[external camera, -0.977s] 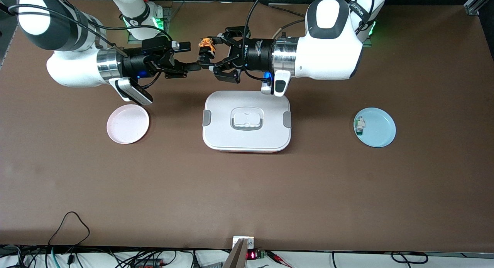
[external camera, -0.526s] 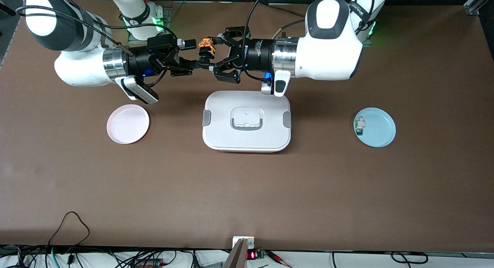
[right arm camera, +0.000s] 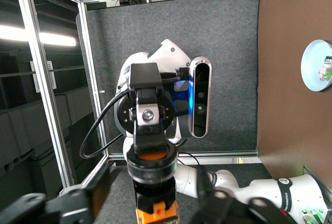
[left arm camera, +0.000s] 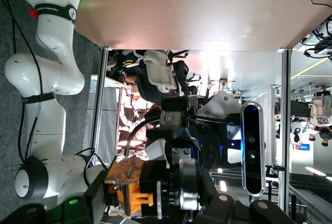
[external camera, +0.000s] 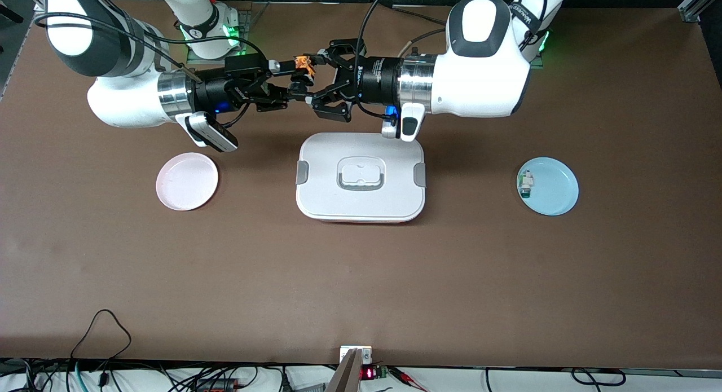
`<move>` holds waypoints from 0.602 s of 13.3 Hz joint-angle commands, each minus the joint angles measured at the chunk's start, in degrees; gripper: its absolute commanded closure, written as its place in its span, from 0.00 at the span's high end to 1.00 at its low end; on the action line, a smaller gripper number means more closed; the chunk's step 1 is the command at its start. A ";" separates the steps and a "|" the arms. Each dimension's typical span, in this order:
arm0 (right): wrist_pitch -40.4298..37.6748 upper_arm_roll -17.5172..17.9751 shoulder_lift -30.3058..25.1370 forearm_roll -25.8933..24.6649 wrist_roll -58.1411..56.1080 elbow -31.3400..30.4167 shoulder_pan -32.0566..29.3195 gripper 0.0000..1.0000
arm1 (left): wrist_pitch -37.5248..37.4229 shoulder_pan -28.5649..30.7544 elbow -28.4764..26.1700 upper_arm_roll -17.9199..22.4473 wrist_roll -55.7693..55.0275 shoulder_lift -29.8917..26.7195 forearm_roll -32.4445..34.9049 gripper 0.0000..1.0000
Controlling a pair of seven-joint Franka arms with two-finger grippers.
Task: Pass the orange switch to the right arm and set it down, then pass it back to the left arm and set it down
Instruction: 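Grasp the switch with the right gripper from the left gripper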
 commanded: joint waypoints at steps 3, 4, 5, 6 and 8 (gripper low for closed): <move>0.60 -0.13 -0.57 1.39 -6.68 -0.48 0.62 0.38 | -0.59 -0.01 1.57 -0.30 -0.66 0.96 -0.27 0.03; 0.60 -0.13 -0.57 1.39 -6.69 -0.48 0.62 0.34 | -0.59 -0.01 1.57 -0.30 -0.66 0.96 -0.27 0.03; 0.60 -0.13 -0.57 1.39 -6.69 -0.40 0.62 0.32 | -0.59 -0.01 1.57 -0.30 -0.66 0.87 -0.27 0.03; 0.60 -0.13 -0.57 1.39 -6.69 -0.48 0.62 0.32 | -0.59 -0.01 1.57 -0.30 -0.66 0.96 -0.27 0.03; 0.60 -0.13 -0.57 1.39 -6.69 -0.48 0.62 0.32 | -1.11 -0.01 1.57 -0.21 -0.66 0.96 -0.27 0.04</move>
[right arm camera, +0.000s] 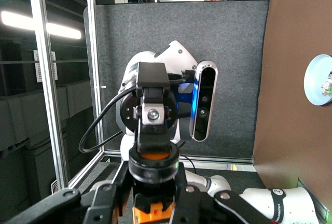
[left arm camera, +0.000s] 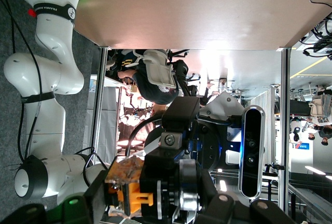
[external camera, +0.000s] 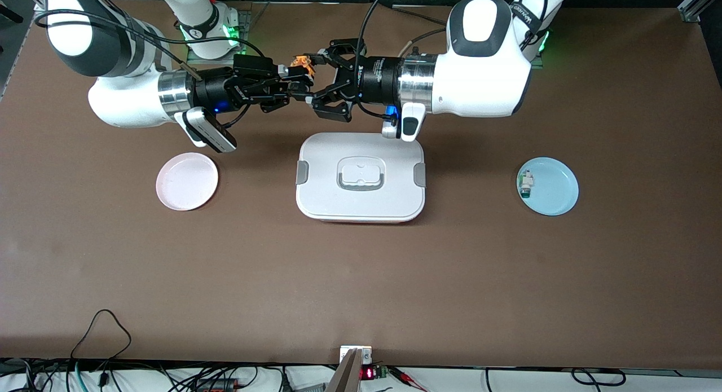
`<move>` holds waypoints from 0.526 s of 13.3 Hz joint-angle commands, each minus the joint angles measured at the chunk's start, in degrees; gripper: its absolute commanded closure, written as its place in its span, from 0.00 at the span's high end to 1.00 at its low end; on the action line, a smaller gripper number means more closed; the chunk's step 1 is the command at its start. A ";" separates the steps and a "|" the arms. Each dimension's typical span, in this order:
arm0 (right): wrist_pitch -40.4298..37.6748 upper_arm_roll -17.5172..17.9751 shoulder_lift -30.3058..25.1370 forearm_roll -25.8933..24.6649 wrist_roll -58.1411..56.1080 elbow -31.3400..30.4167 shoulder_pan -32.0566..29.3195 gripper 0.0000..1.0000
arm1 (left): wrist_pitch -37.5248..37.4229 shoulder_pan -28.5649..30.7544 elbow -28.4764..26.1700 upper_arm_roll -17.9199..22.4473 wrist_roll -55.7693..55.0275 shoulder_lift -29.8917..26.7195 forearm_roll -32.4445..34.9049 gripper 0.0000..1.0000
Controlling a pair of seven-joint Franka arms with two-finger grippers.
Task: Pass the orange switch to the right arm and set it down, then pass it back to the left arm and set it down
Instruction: 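Grasp the switch with the right gripper from the left gripper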
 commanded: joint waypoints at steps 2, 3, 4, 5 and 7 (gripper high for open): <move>0.58 -0.11 -0.57 0.89 -1.65 -0.48 0.55 0.32 | -1.26 -0.05 1.39 -0.31 -0.80 1.05 -0.53 0.17; 0.58 -0.11 -0.57 0.89 -1.73 -0.48 0.55 0.32 | -1.34 -0.05 1.39 -0.31 -1.67 1.13 -0.44 0.57; 0.58 -0.11 -0.57 0.89 -1.73 -0.48 0.55 0.32 | -1.34 -0.05 1.39 -0.14 -1.85 1.05 -0.09 1.00; 0.58 -0.11 -0.48 0.89 -2.43 -0.57 0.55 0.31 | -1.34 -0.05 1.39 -0.14 -1.94 1.05 -0.09 1.00; 0.58 -0.11 -0.39 0.89 -3.23 -0.57 0.55 0.31 | -1.34 -0.05 1.39 -0.14 -1.94 1.05 -0.09 1.00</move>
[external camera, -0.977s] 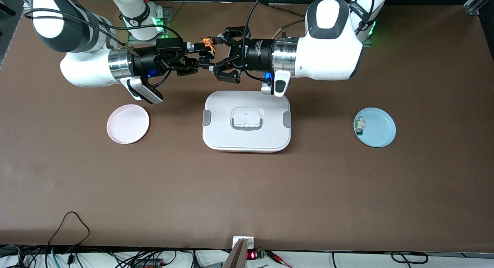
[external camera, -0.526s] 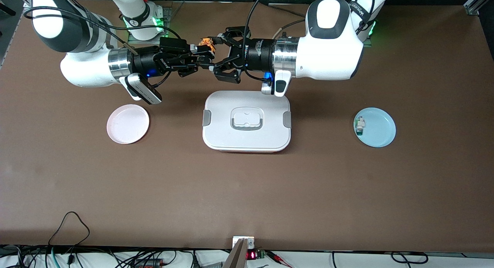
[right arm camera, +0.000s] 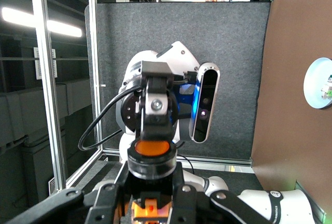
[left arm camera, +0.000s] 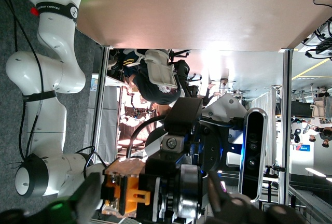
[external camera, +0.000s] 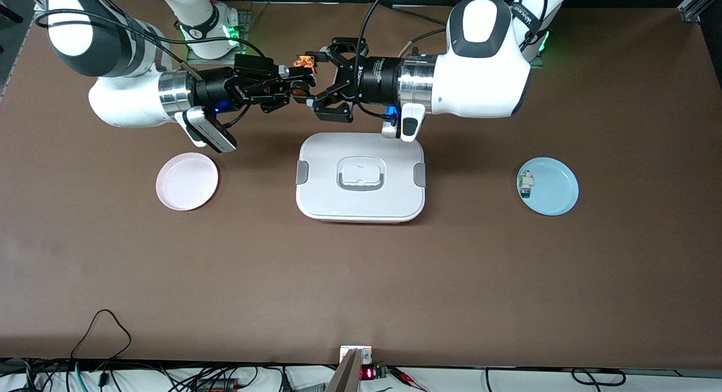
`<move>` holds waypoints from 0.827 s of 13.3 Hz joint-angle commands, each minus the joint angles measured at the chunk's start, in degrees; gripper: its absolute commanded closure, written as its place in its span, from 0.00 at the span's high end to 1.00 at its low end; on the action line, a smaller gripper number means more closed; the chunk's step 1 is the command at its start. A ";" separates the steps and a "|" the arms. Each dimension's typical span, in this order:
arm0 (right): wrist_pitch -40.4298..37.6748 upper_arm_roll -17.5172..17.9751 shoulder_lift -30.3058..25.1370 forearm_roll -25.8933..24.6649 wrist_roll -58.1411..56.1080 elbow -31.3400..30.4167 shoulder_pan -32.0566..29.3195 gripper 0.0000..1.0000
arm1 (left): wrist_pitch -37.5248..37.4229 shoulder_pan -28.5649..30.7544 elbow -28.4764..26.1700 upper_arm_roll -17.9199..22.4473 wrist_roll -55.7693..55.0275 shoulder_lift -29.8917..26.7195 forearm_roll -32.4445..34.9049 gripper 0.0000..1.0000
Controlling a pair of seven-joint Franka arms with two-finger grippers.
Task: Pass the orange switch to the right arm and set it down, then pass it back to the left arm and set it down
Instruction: 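Grasp the switch with the right gripper from the left gripper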
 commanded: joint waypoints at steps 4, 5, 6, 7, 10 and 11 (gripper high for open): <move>0.61 -0.11 -0.46 0.81 -1.79 -0.56 0.50 0.30 | -0.95 -0.06 1.39 -0.15 -1.19 0.88 -0.09 1.00; 0.69 -0.11 -0.46 0.55 -2.05 -0.48 0.41 0.29 | -0.95 -0.06 1.39 -0.15 -1.19 0.88 -0.18 1.00; 1.04 -0.20 -0.46 -0.33 -2.40 -0.39 0.24 0.27 | -0.95 -0.06 1.39 -0.15 -1.19 0.88 -0.09 1.00; 1.48 -0.20 -0.55 -0.94 -3.10 -0.39 -0.03 0.27 | -0.95 -0.06 1.39 -0.15 -1.28 0.88 -0.18 1.00; 1.49 -0.20 -0.81 -2.87 -2.58 -0.39 -1.60 0.27 | -0.95 -0.06 1.39 -0.15 -1.19 0.88 -0.18 1.00; 1.40 -0.20 -0.99 -5.15 -2.58 -0.13 -2.74 0.27 | -0.95 -0.06 1.39 -0.15 -1.19 0.88 -0.09 1.00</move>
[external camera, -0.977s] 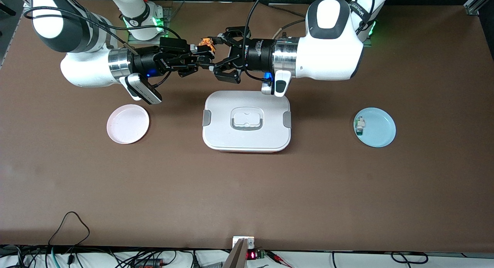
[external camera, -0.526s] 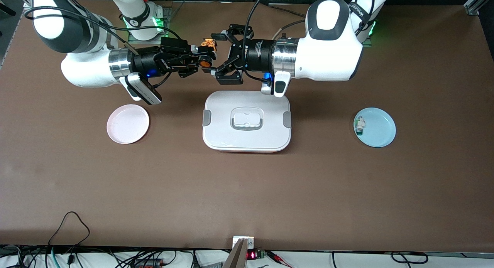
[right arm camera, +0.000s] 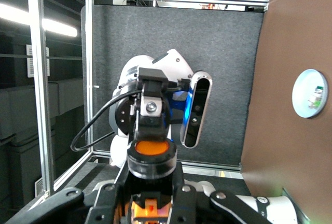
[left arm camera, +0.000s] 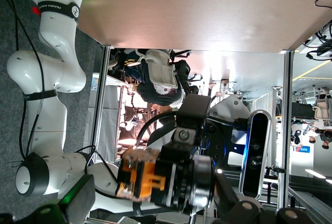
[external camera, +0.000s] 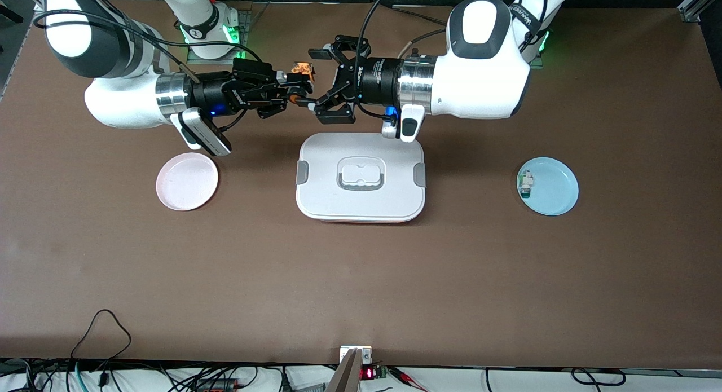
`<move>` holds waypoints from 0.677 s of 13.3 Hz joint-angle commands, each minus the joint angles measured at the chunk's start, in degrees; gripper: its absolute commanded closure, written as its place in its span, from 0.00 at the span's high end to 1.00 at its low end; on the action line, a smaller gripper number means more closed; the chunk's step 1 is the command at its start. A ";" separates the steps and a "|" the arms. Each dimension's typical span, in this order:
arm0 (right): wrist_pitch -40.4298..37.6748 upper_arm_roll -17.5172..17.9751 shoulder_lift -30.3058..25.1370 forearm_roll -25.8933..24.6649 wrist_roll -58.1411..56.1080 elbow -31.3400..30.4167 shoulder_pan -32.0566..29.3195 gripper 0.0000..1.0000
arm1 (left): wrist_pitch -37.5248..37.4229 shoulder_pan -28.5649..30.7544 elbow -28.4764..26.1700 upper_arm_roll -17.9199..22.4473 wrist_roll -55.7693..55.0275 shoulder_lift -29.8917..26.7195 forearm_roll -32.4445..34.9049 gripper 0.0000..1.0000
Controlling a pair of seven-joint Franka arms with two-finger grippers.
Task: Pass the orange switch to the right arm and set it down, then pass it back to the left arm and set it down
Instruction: 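Carry the switch to the pink plate while the left gripper withdraws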
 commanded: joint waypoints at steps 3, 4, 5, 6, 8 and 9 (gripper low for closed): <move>-0.61 -0.16 -2.74 -8.72 -0.27 0.39 -4.26 0.27 | -1.51 0.38 1.38 -0.17 -0.65 0.73 0.60 1.00; -0.61 -0.17 -3.44 -10.13 -0.10 0.39 -4.61 0.27 | -3.00 0.90 1.38 -0.17 -0.47 0.73 2.96 1.00; -0.61 -0.17 -3.97 -11.89 -0.01 0.47 -5.13 0.27 | -5.01 1.26 1.47 -0.25 -0.30 0.65 5.94 1.00; -0.70 -0.17 -4.32 -14.17 -0.01 0.56 -5.57 0.27 | -6.86 1.35 1.82 -0.25 0.14 0.39 9.02 1.00; -0.70 -0.16 -4.41 -22.58 -0.10 1.87 -7.24 0.27 | -10.38 1.35 3.22 -1.04 8.70 -0.23 17.79 1.00; -0.70 -0.17 -4.33 -26.71 -0.36 2.66 -7.68 0.27 | -12.66 1.09 3.05 -1.13 14.06 -1.45 22.19 1.00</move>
